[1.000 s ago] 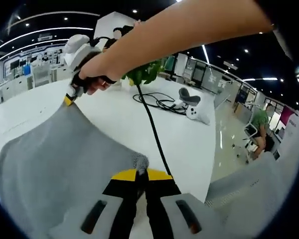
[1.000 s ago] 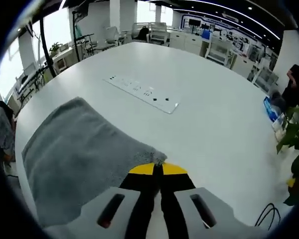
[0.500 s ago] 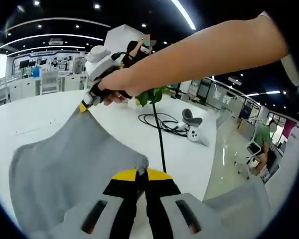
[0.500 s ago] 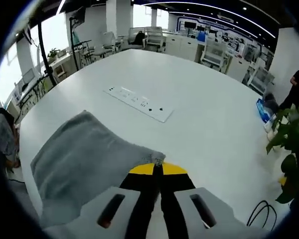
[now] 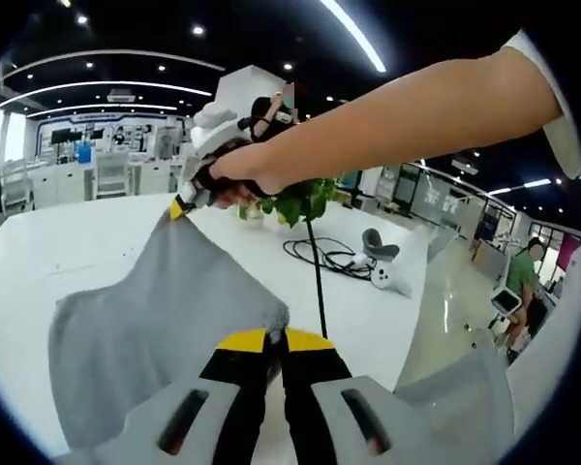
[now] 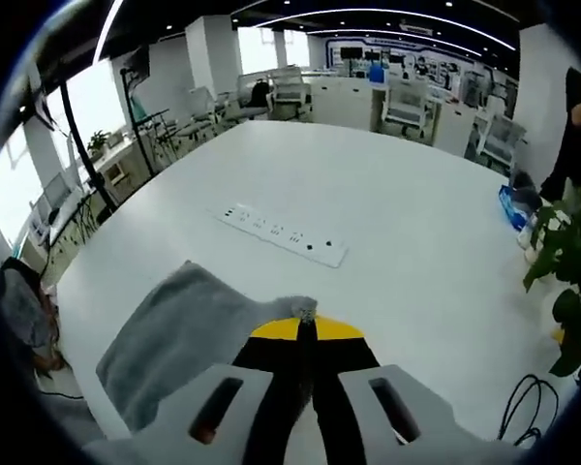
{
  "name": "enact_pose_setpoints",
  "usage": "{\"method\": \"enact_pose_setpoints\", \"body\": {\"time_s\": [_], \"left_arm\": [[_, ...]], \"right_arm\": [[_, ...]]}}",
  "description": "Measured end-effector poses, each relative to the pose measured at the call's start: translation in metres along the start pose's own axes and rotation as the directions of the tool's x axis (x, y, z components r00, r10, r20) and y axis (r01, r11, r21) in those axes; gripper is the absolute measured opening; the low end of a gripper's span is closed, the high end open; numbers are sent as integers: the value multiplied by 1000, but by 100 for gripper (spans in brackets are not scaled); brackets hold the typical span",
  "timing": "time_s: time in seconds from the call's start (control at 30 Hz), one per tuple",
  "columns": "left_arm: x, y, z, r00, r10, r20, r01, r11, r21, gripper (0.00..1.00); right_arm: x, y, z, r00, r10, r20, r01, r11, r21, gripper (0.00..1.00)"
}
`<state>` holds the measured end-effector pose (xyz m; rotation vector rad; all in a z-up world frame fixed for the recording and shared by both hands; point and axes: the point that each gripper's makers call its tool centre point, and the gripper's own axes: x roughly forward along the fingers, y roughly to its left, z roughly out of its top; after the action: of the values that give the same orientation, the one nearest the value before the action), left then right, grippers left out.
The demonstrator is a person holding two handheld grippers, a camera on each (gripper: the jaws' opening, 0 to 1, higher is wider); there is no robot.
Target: Fold the towel on the table until its edges align and the towel forms a compact rectangular stack.
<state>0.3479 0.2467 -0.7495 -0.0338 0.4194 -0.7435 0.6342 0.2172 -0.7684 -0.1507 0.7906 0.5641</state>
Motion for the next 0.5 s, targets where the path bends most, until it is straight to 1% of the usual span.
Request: {"method": "enact_pose_setpoints", "body": {"time_s": [0.1, 0.27, 0.33, 0.5], "left_arm": [[-9, 6, -1, 1000, 10, 6, -10, 1000, -1, 4], [-24, 18, -1, 999, 34, 20, -34, 999, -5, 4], [-30, 24, -3, 998, 54, 25, -54, 999, 8, 4], [-42, 34, -7, 997, 68, 31, -68, 998, -15, 4]], "right_arm": [[0, 13, 8, 1000, 2, -3, -2, 1000, 7, 0], [2, 33, 22, 1000, 2, 5, -2, 1000, -11, 0], [6, 38, 28, 1000, 1, 3, -1, 1000, -17, 0], [16, 49, 40, 1000, 5, 7, -5, 1000, -25, 0]]}}
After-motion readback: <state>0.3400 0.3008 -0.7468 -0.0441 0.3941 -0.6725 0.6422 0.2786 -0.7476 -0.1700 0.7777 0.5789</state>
